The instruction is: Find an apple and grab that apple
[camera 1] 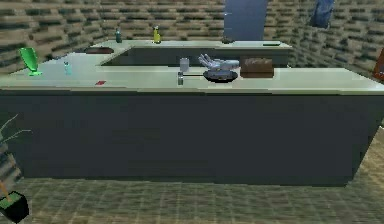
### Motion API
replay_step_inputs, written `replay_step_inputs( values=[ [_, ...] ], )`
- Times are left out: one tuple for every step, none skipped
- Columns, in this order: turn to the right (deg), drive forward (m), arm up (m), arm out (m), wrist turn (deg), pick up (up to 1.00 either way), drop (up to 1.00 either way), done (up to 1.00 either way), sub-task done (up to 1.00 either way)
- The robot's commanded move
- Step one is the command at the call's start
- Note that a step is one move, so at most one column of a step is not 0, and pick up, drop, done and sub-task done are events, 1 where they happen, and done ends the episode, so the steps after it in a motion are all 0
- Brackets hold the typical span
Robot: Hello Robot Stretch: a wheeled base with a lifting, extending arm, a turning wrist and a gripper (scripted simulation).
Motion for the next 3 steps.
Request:
replay_step_inputs(
  values=[
    [45.0,0.00,0.00,0.00,0.0,0.00,0.00,0.00,0.00],
    [36.0,0.00,0.00,0.00,0.0,0.00,0.00,0.00,0.00],
    [0.0,1.00,0.00,0.00,0.0,0.00,0.00,0.00,0.00]
  ],
)
